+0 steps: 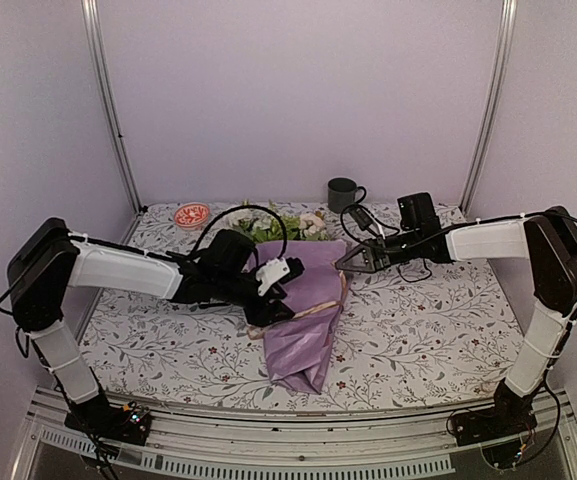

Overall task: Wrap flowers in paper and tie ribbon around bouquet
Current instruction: Tie the ribbon around the folded bouquet.

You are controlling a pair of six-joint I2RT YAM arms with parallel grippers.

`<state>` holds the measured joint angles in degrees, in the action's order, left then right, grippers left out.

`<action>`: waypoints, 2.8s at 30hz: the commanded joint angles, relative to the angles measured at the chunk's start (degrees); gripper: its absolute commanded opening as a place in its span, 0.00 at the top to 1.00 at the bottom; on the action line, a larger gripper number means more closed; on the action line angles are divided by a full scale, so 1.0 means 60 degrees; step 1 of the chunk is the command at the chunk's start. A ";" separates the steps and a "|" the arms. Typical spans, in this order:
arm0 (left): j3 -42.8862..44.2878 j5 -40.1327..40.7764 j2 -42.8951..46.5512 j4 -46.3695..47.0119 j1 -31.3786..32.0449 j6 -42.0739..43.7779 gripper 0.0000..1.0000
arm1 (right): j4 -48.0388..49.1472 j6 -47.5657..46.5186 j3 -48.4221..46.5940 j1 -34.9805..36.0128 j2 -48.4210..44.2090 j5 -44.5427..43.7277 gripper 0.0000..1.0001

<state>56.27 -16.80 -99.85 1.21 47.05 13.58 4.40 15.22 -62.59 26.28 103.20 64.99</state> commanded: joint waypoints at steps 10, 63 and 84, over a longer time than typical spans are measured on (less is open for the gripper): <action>-0.1598 0.2382 0.1480 -0.1206 -0.0879 -0.4691 0.47 | -0.0090 -0.0220 -0.0123 0.0025 -0.0065 0.0065 1.00; -0.1701 0.2686 0.1486 0.0530 -0.0031 -0.3074 1.00 | 0.0225 0.0175 0.0589 -0.1007 -0.0727 -0.0008 1.00; -0.3605 0.4696 0.4632 0.1474 -0.1048 -0.4154 1.00 | 0.0072 0.0261 0.0444 -0.1573 -0.0900 -0.0081 1.00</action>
<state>35.00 11.66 -72.23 7.25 41.54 -10.96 4.08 16.16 -58.78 15.33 99.48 64.82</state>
